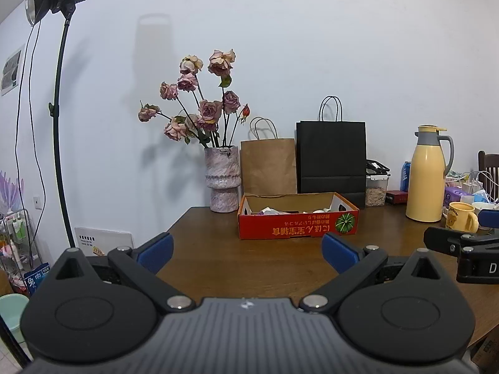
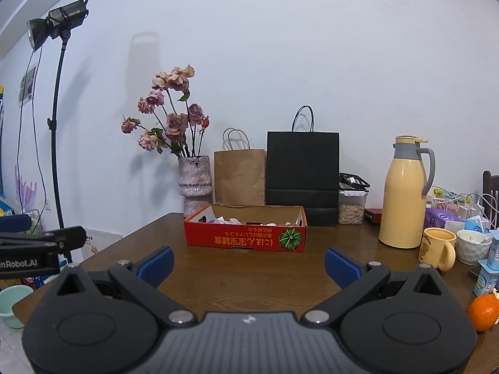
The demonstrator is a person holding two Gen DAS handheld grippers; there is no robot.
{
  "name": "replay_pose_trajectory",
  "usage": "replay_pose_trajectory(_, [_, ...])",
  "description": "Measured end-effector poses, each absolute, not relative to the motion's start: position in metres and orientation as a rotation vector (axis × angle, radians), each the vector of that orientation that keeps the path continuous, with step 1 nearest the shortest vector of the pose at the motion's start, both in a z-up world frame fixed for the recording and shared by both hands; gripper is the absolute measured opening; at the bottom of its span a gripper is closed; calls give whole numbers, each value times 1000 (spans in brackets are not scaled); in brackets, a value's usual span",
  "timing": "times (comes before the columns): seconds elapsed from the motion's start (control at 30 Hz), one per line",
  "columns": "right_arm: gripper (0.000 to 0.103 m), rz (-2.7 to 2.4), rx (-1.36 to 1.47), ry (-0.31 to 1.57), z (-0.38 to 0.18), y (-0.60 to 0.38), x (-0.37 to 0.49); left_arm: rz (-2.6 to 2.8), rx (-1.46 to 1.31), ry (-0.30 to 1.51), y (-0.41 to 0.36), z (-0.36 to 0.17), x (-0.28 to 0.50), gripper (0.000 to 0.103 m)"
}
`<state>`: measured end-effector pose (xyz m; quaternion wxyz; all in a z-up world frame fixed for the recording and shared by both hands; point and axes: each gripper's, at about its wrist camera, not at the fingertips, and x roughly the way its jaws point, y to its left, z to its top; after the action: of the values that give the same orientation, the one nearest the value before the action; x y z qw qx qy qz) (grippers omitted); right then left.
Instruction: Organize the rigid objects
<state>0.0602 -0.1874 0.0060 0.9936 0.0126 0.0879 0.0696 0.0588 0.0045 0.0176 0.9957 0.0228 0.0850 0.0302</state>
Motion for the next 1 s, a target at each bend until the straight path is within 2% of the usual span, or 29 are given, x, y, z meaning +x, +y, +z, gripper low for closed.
replay_pose_trajectory(1.0, [103, 137, 22, 184, 1, -190, 61, 53, 48, 177, 5, 14, 56, 103])
